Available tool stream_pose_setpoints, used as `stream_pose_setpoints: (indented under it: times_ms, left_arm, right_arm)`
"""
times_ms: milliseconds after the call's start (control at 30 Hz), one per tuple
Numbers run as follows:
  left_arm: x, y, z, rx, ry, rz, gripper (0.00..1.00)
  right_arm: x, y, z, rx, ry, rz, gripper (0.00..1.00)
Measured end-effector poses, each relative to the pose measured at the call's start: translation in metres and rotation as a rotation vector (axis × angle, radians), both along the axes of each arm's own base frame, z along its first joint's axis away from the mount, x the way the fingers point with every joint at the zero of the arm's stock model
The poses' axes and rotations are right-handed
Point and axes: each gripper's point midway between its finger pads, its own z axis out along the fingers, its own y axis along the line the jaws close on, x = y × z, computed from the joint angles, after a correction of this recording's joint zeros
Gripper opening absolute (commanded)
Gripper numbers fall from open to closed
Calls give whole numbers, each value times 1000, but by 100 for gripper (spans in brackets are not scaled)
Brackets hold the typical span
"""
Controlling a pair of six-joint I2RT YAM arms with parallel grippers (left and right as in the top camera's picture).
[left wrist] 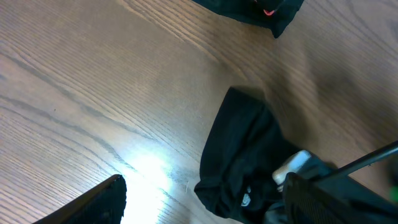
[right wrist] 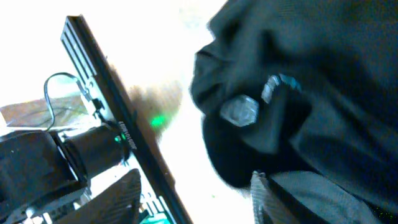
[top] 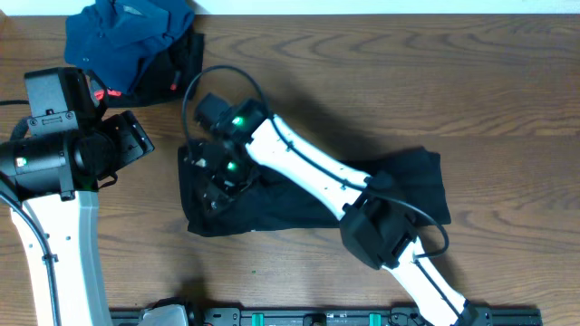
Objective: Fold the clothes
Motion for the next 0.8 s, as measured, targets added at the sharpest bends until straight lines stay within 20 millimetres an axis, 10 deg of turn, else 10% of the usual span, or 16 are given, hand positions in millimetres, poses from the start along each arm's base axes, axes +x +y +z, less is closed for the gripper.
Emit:
stream_pose_setpoints:
  times_ms: [433, 800]
  left_arm:
    - [1, -6, 0, -27, -5, -20, 81]
    - [13, -77, -6, -166, -8, -335, 81]
  right_arm:
    - [42, -26, -8, -72, -71, -100, 56]
    - [123, -148, 12, -298, -97, -419, 47]
